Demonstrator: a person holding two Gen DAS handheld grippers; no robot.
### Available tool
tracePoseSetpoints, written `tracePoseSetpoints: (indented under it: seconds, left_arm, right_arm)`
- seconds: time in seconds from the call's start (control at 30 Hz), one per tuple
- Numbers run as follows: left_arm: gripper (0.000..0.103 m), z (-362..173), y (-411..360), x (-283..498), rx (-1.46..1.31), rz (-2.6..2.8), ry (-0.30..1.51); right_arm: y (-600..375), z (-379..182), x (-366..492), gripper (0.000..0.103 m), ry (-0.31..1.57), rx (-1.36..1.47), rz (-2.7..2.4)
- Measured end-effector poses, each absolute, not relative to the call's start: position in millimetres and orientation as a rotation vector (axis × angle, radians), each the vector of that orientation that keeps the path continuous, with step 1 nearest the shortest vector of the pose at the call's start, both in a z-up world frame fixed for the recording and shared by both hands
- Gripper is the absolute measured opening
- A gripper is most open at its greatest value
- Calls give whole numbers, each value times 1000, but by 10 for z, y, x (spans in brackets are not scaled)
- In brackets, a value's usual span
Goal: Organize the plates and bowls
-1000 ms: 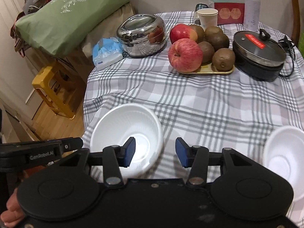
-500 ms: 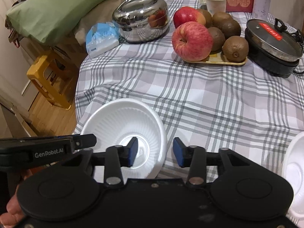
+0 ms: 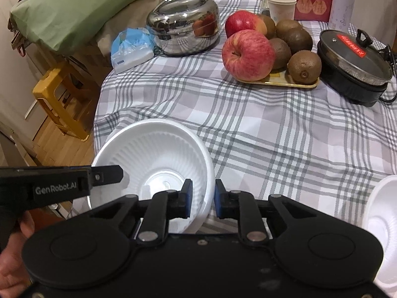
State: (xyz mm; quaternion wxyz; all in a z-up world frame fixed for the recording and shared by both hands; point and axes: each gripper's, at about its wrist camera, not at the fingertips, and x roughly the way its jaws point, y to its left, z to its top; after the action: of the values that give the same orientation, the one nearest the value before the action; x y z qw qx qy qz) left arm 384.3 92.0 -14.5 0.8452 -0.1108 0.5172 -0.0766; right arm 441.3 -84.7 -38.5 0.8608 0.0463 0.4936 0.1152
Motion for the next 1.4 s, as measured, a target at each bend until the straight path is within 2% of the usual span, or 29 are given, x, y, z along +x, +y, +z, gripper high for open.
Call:
tracePoseSetpoints:
  seconds: [0.63,1.1,1.4]
  left_arm:
    - [18,692,507,2843,-140,-167,983]
    - [18,787,-64,2079,-41,-197,963]
    - [18,757,-349,1743,-9,-223,961]
  right_arm:
    - [-1244,539,3180,20,879,121,238]
    - [-1817,555,2083,21,837,184,202]
    - [-2119,442,1691,23,831,236,170]
